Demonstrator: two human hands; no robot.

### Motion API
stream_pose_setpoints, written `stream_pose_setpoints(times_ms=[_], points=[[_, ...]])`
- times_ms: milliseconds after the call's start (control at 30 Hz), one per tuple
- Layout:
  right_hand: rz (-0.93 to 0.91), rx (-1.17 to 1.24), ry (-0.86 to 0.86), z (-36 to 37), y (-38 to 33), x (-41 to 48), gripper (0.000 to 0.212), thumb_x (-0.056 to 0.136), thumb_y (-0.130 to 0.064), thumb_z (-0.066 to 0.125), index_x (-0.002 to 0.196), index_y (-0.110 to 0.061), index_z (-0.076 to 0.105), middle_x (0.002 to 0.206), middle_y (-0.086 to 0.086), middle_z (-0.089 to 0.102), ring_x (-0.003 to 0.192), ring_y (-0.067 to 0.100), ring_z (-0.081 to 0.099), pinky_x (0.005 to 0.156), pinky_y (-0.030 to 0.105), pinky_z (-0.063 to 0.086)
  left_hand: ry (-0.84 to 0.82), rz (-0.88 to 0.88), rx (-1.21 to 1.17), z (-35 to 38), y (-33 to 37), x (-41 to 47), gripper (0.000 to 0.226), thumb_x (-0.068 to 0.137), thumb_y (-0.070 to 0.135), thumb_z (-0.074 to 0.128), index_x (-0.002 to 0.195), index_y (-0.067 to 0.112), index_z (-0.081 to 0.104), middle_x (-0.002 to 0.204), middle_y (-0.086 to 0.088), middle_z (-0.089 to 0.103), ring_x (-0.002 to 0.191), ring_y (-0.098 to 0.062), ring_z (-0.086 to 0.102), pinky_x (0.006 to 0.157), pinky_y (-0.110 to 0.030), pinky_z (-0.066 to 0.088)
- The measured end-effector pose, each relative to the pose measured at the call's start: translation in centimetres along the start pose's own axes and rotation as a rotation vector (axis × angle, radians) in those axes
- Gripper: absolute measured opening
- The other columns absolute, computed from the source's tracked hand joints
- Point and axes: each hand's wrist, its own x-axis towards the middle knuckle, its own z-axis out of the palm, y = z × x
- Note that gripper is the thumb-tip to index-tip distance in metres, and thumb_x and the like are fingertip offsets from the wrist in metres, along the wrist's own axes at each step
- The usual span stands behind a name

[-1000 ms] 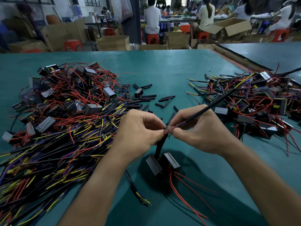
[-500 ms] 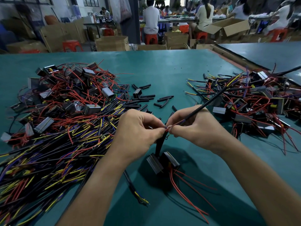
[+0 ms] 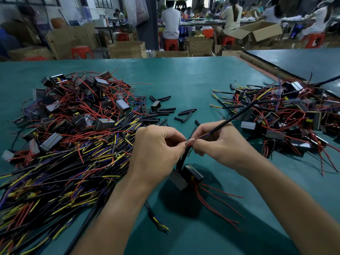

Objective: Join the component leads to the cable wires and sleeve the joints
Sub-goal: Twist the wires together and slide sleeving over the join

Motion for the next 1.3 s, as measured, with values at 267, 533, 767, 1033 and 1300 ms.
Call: stream_pose_setpoints(times_ms=[267, 533, 767, 1033, 1300], points=[[-0.028, 0.072, 0.024, -0.4, -0.7, -0.3, 0.014, 0.08, -0.003, 0.075, 0.068, -0.004, 0.069, 0.059, 0.008, 0.06, 0.06, 0.019, 0.047, 0.059, 0.035, 0.033, 0.101, 0.073, -0.053, 0.3, 0.5, -0.1, 0.006, 0.073, 0.007, 0.081, 0.073, 0.012, 0.078, 0.064, 0.007, 0.071, 0.055, -0.005, 0.065, 0.053, -0.028, 0.054], [-0.048, 0.128, 0.011, -1.0, -1.2, -0.4, 0.012, 0.079, -0.001, 0.076, 0.07, -0.008, 0.071, 0.06, 0.003, 0.065, 0.061, 0.016, 0.054, 0.056, 0.026, 0.04, 0.02, 0.026, -0.213, 0.0, 0.6, 0.0, 0.004, 0.075, 0.009, 0.081, 0.076, 0.011, 0.078, 0.066, 0.002, 0.072, 0.059, -0.016, 0.068, 0.056, -0.038, 0.057], [-0.078, 0.165, -0.087, -2.1, -1.3, -0.7, 0.014, 0.078, 0.005, 0.074, 0.071, -0.007, 0.071, 0.062, 0.0, 0.068, 0.06, 0.008, 0.059, 0.059, 0.015, 0.046, -0.112, -0.054, -0.418, -0.4, 1.3, 0.0, 0.007, 0.072, 0.006, 0.08, 0.071, 0.01, 0.075, 0.063, -0.005, 0.072, 0.056, -0.017, 0.07, 0.055, -0.028, 0.058], [-0.161, 0.04, -0.086, -2.1, -1.5, -0.8, 0.007, 0.079, 0.003, 0.075, 0.077, -0.003, 0.073, 0.073, 0.021, 0.07, 0.065, 0.014, 0.06, 0.064, 0.028, 0.048, -0.193, -0.135, -0.424, -0.8, 1.3, 0.2, 0.015, 0.073, -0.007, 0.077, 0.069, 0.007, 0.075, 0.059, -0.008, 0.07, 0.052, -0.013, 0.067, 0.054, -0.024, 0.057], [-0.193, 0.024, -0.107, -2.0, -1.6, -0.9, 0.01, 0.08, 0.004, 0.074, 0.076, -0.005, 0.073, 0.073, 0.021, 0.069, 0.066, 0.017, 0.06, 0.065, 0.034, 0.048, -0.301, -0.321, -0.558, -1.2, 1.2, 0.4, 0.008, 0.076, -0.005, 0.073, 0.073, 0.002, 0.074, 0.063, -0.008, 0.071, 0.052, -0.013, 0.065, 0.053, -0.022, 0.055]])
